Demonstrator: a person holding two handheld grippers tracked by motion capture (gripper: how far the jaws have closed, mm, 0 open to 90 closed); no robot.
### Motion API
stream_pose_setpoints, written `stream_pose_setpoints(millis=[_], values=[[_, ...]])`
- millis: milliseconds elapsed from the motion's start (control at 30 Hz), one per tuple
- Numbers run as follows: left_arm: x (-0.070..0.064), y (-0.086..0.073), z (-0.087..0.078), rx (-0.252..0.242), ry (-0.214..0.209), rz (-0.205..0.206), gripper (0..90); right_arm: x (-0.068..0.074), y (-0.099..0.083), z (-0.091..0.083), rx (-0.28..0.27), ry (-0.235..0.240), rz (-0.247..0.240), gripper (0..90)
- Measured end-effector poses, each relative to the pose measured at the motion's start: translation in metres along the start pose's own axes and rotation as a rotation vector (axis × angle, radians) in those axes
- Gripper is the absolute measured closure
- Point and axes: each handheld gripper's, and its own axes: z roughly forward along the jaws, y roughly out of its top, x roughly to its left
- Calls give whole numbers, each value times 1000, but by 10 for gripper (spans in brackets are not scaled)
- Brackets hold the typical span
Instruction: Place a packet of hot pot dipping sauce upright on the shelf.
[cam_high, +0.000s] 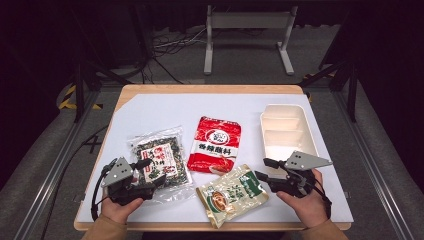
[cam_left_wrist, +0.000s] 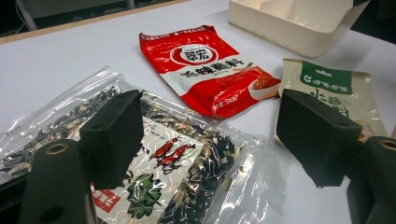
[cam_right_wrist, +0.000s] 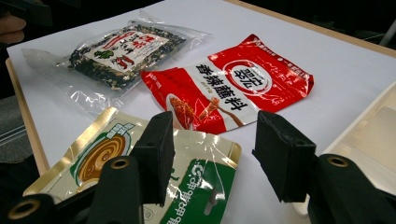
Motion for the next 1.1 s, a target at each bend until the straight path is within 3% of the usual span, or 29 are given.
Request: stream_pose_setpoints(millis=[233, 367, 600, 1100], values=[[-3, 1, 1, 5, 7, 24, 234, 2, -2, 0, 29, 16, 6, 440], [-4, 1, 0, 13, 13, 35, 232, 4, -3, 1, 77, 18, 1, 417], [-2, 2, -3, 9, 18, 27, 229, 8, -7, 7, 139, -4, -13, 414], [-3, 1, -3, 15, 41, 38, 227, 12, -29, 20, 277, -3, 23, 400]])
